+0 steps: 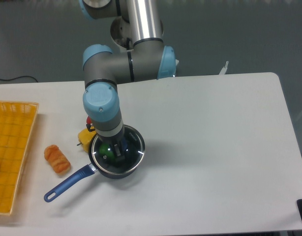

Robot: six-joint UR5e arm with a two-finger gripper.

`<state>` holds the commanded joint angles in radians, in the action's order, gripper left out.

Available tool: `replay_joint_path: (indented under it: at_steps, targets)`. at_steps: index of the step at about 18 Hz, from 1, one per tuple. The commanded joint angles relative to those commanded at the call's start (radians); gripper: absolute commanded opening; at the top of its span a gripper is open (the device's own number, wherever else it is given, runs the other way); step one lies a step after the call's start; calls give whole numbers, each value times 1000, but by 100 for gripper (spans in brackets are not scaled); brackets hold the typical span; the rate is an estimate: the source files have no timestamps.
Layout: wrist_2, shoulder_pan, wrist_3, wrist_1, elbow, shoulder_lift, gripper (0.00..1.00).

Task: Close the pot lid

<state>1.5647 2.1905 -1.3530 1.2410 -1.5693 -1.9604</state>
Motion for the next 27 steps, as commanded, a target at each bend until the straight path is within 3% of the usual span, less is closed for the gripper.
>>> replay_joint_path:
  at_steps: [27]
  targets:
    - [5,-5,0,-2,-20,3,60]
